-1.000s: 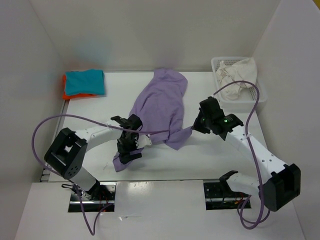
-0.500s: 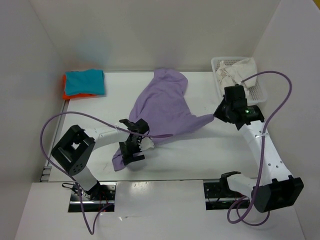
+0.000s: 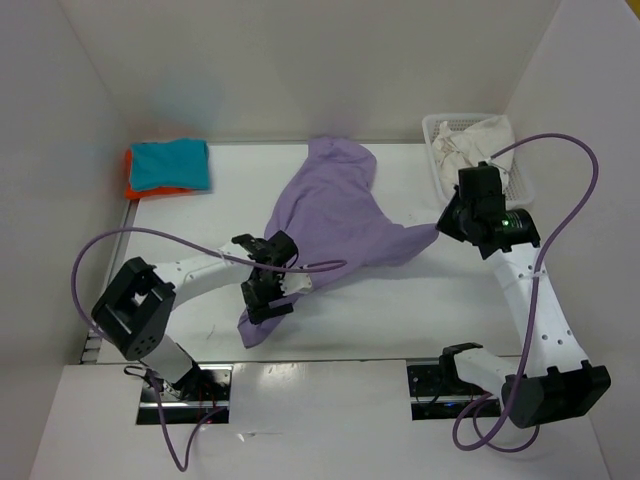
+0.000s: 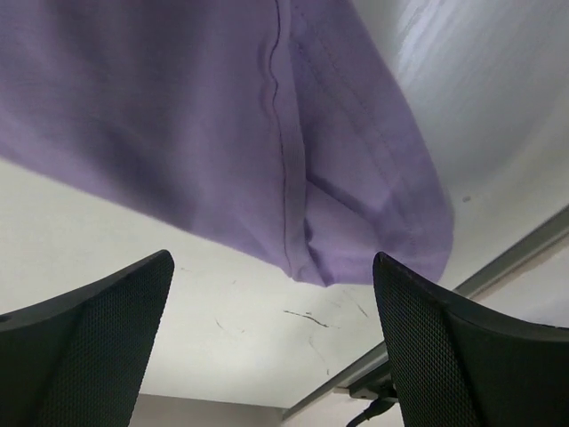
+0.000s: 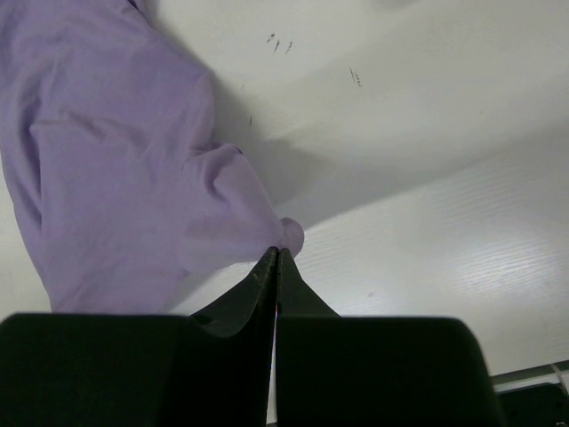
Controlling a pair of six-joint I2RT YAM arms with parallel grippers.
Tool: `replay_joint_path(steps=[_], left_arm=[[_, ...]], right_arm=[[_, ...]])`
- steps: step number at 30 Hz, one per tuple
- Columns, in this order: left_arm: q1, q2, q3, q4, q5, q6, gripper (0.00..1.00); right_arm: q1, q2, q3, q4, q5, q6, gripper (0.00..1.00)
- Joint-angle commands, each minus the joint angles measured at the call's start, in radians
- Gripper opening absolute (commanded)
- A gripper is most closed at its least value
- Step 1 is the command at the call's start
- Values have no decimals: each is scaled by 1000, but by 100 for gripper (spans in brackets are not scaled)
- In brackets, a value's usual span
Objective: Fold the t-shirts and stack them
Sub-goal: Flatten out the tshirt
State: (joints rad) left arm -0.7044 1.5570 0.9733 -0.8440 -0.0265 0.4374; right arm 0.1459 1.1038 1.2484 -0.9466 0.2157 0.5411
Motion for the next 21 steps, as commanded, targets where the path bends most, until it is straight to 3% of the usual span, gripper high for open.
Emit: replay_joint_path(steps=[1,8,9,10,11,15,19,21], left_arm=[[2,60,-42,-18,-49,-28,99],[2,165,-77,54,-73,7,99],[2,190,-77,63,-73,18,95],[12,213,-77,63,-73,27,85],[13,247,-62,63,-63,27,48],[58,227,-36,86,-85,0,0],[124,27,33,86,-194,12,0],[167,-67,115,86,-318,29,0]], right_arm=[[-5,1,69,-15,43,-21,0],[-14,-8,79,-24,53,-30,0],[-14,-9,79,-33,53,-30,0],[-14,-9,89,-34,53,-30,0],[-14,-9,89,-34,53,-39,0],[-34,-19,134,-43,62,-50,0],[-45,-19,222,-72,62,-69,0],[-45,-7,333,-86,62,-93,0]])
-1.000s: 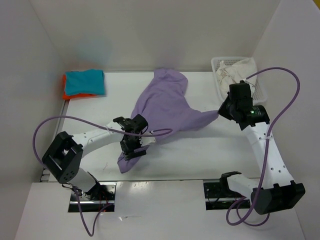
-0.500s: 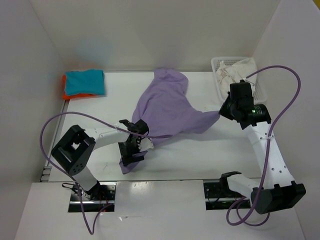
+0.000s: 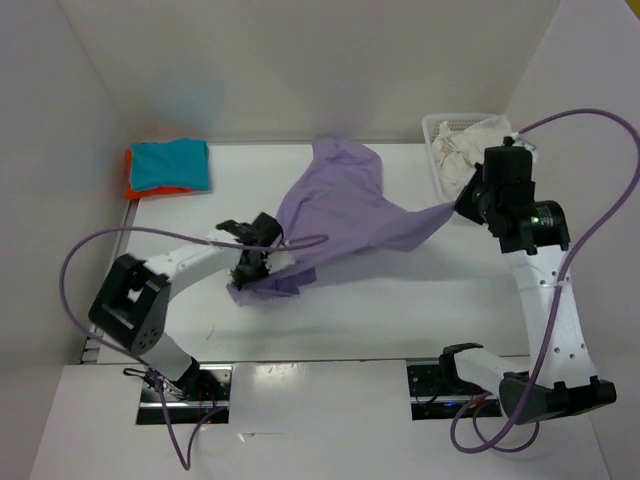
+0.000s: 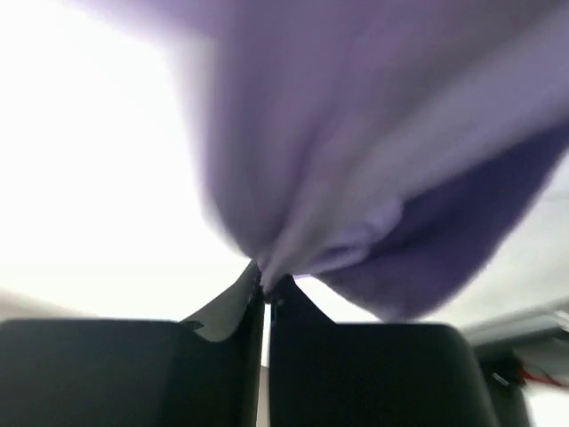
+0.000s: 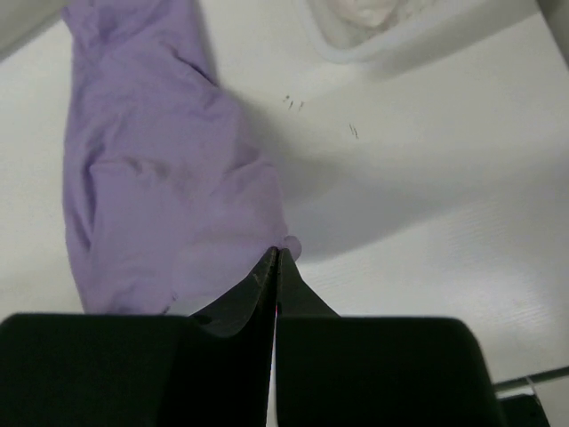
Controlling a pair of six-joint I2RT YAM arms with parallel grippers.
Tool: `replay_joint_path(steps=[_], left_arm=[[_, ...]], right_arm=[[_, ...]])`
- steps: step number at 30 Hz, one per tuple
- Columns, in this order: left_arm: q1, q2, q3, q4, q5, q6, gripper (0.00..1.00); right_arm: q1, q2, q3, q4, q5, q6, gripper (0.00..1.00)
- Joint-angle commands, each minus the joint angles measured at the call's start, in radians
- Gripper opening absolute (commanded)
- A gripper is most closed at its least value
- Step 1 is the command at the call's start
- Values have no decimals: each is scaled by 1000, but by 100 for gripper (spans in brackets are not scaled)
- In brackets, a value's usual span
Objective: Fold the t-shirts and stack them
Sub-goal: Flatten out the tshirt
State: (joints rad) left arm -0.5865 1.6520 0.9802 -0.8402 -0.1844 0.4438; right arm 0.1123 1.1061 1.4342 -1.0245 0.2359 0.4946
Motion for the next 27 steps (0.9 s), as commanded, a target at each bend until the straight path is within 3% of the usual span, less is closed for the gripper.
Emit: replay_joint_path(steps=[1,3,7,12,16,20,27], left_arm=[[63,-264,142,92,-202,41,0],[82,-360,243,143,-335,136,0],[165,-426,457,98,-406,237,0],[165,-582,515,188,-510,513,0],[165,-643,627,279,-581,682,0],[165,-643,773,245,-612,691,0],[165,-634,743,204,-595,676,0]], right_arm=[[-11,4,246,-19,42,-47,0],[-11,24,360,-32,55,-70,0],[36,84,677,-42,83,-80,0],[150,84,950,4,150,-126,0],[231,64,1078,38,207,-175,0],[240,37,1105,64,236,-186,0],[279,136,935,55,247,-162,0]])
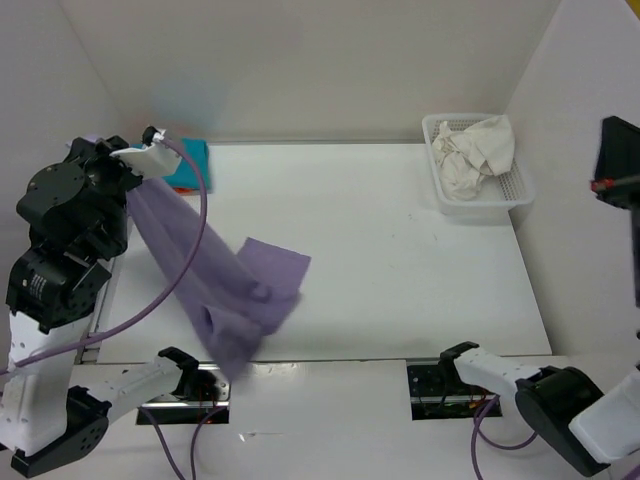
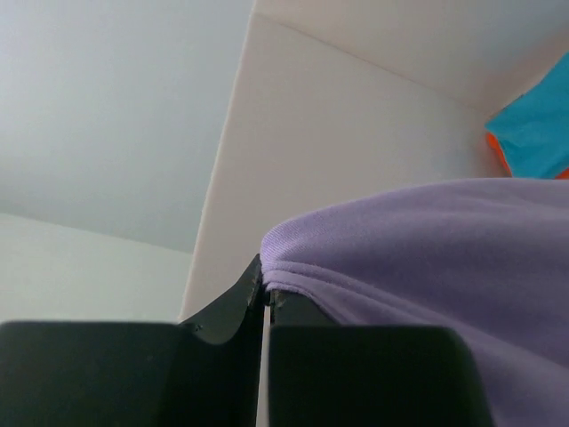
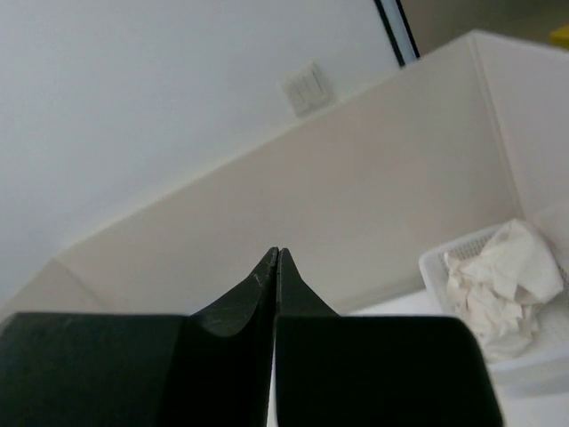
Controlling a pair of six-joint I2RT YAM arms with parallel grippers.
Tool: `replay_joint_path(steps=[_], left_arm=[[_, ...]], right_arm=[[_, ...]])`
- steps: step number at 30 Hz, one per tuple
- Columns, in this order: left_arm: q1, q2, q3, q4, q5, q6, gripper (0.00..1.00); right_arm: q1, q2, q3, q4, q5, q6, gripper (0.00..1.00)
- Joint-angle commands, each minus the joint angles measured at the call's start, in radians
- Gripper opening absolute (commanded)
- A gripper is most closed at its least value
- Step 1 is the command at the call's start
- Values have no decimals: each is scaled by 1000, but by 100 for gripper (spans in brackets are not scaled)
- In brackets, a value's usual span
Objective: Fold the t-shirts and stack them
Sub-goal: Flatten out the tshirt
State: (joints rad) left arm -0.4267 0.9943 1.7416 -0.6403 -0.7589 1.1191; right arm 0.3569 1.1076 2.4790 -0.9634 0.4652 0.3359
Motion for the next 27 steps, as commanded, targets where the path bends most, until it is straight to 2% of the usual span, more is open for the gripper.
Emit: replay_joint_path(steps=[1,2,4,5,6,8,9,10,13,14,16,17,19,20,23,27], left_arm=[[5,24,-49,4,-10,-10,0],[-6,24,-85,4,10,-25,0],[-6,33,-167,4,33,-50,0],[-15,46,-186,4,55,-79,0],[-15,46,-200,-10,64,-93,0],[-15,56,-220,-10,75,-120,0],[-15,66,-232,-10,75,-120,0],[-15,66,-232,-10,75,-134,0],[-26,102,-208,4,75,-143,0],[-26,112,-197,4,75,-143,0],[-35,141,-163,28,53,-143,0],[-35,141,-163,28,44,-143,0],[-35,152,-163,53,26,-143,0],[-35,152,-177,53,12,-143,0],[-35,126,-214,53,-8,-143,0],[-14,102,-243,53,-17,-143,0]], right_arm=[[34,156,-158,-6,18,-3,0],[34,181,-216,6,-28,6,0],[45,265,-429,56,-286,29,0],[45,293,-600,89,-387,29,0],[101,323,-685,125,-518,66,2],[175,391,-892,260,-548,103,11],[274,405,-945,306,-493,136,16],[310,429,-986,375,-493,146,33],[353,474,-1094,439,-505,205,44],[362,474,-1144,489,-516,221,50],[363,503,-1181,546,-560,242,57],[379,546,-1181,578,-560,252,63],[410,612,-1148,578,-524,239,64],[442,686,-1090,578,-513,239,68],[496,831,-947,559,-470,239,69],[517,991,-772,447,-384,252,74]])
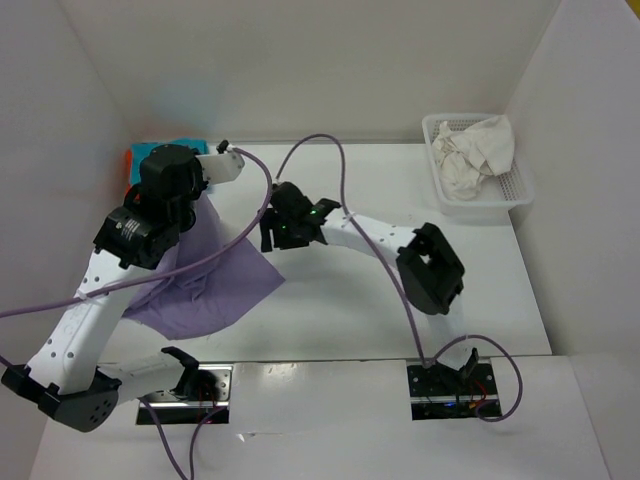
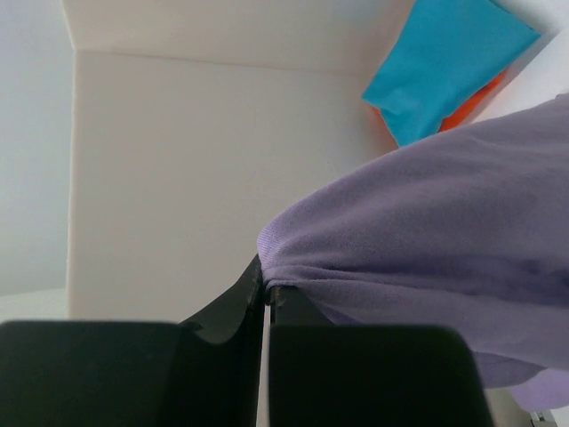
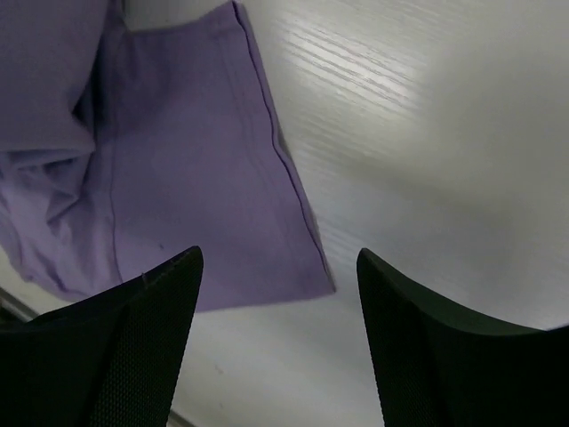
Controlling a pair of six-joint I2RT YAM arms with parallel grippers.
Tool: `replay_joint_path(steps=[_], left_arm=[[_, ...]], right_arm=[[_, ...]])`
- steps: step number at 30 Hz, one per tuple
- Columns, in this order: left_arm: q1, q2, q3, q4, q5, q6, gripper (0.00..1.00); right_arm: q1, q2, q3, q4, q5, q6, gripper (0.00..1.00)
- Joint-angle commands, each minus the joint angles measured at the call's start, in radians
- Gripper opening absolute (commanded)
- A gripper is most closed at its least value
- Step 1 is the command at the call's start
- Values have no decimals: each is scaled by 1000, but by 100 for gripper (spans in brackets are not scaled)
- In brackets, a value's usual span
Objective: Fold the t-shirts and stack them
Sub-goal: Flatten out the tshirt
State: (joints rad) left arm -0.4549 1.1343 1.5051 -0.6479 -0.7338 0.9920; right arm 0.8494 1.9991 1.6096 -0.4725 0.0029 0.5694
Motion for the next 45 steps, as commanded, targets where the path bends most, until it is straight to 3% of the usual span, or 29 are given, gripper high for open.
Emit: replay_joint_path(steps=[1,4,8,10,11,13,14,18,23,26,28,30,31,32,33,36,38,45], left_arm=[[15,-48,-6,60,-42,-16,0],[36,-48,-6,60,-42,-16,0],[54,-48,-6,70,-42,-16,0],[55,-48,-6,70,-42,-16,0],[55,-48,-6,70,-42,-16,0],[55,-48,-6,70,-42,-16,0],[55,-48,-6,70,-42,-16,0],[55,-48,-6,70,-30,-26,0],[45,-71,-84,13,48,-85,0],[9,-80,-181,-7,77,-108,0],[-7,-80,-235,-7,77,-108,0],[-7,-67,-235,2,77,-118,0],[-7,-67,-235,11,77,-127,0],[-7,-55,-235,23,51,-127,0],[-7,-54,-235,42,41,-127,0],[-7,-54,-235,60,8,-127,0],[5,-65,-246,70,-4,-115,0],[85,-94,-244,79,-4,-115,0]], right_arm=[[25,118,125,-76,78,18,76],[59,142,116,-68,53,29,81],[118,223,138,-118,52,20,81],[131,272,150,-133,52,29,72],[131,282,150,-133,40,29,50],[131,282,130,-133,40,50,21],[131,282,119,-123,23,50,0],[44,173,-49,-75,0,92,0],[-292,-162,-266,-55,49,64,0],[-456,-239,-204,-124,97,-43,0],[-501,-227,-74,-190,156,-113,0],[-501,-188,17,-230,94,-175,0],[-501,-162,59,-247,22,-199,10],[-454,-104,122,-261,-76,-219,31],[-411,-74,143,-294,-76,-220,58],[-183,19,176,-313,106,-220,71],[-56,42,125,-276,147,-169,80],[83,134,30,-83,32,-13,98]])
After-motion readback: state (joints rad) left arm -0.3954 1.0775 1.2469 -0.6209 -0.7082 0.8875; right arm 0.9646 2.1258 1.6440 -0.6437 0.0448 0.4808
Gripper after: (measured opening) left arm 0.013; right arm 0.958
